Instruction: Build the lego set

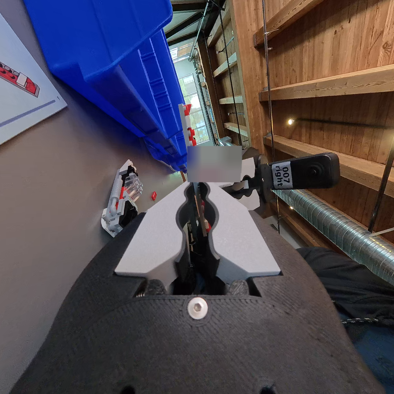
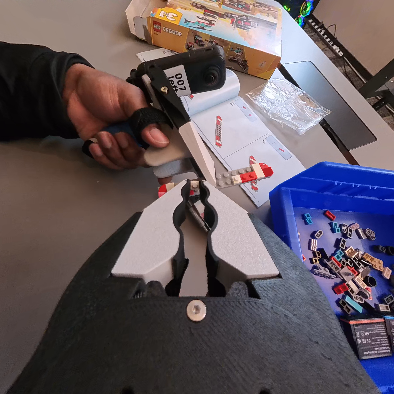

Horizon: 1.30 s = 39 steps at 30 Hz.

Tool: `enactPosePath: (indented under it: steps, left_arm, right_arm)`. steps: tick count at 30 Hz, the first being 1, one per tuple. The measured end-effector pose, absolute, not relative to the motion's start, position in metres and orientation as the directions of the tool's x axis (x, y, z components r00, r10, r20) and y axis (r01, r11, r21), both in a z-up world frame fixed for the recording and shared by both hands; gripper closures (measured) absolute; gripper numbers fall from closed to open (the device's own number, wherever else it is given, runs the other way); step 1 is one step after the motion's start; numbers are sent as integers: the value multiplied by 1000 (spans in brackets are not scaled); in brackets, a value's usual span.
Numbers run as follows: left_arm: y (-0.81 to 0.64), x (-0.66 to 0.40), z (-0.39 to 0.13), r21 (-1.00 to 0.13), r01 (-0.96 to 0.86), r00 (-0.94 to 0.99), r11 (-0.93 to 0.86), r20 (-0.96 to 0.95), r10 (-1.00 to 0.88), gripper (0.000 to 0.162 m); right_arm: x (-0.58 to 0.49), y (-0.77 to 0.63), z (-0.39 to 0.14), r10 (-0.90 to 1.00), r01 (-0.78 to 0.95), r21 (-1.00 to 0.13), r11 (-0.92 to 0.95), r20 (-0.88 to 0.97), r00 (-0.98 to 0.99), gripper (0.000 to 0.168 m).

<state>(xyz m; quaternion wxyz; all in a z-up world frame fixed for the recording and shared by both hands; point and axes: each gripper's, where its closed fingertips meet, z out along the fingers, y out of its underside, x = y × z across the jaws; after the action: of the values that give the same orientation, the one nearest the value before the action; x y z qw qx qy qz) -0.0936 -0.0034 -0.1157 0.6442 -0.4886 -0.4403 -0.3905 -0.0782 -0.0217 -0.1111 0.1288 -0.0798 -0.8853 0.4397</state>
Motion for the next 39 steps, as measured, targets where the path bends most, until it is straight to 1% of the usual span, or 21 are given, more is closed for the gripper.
enactPosePath:
  steps: [11,16,19,23,27,29,33,39]
  left_arm:
    - [-4,-94,-116,-287,933,308,219,949,-70,157]
    - [-4,-95,-116,-290,931,310,223,948,-63,157]
    - [-5,-96,-116,-292,929,312,228,948,-60,157]
    - [-6,-97,-114,-294,926,318,238,946,-68,157]
    - [-3,-94,-113,-303,924,327,232,942,-70,157]
    - [-2,-94,-113,-309,923,331,228,941,-66,157]
    - [-3,-94,-113,-316,921,337,228,939,-62,157]
    - [-2,-93,-112,-321,920,343,224,937,-65,157]
  right_arm:
    - [-79,-21,-111,265,27,-801,598,166,-950,155]
    - [-78,-19,-106,302,64,-820,569,136,-944,148]
    - [-79,-14,-104,375,160,-841,517,54,-925,142]
    - [-80,-6,-107,490,377,-845,378,-163,-856,139]
    - [-74,-10,-105,472,539,-810,232,-391,-790,136]
    - [-73,-12,-108,463,596,-779,196,-462,-756,133]
    - [-75,-13,-111,461,646,-746,161,-522,-718,132]
    - [-79,-15,-115,462,657,-737,157,-534,-708,134]
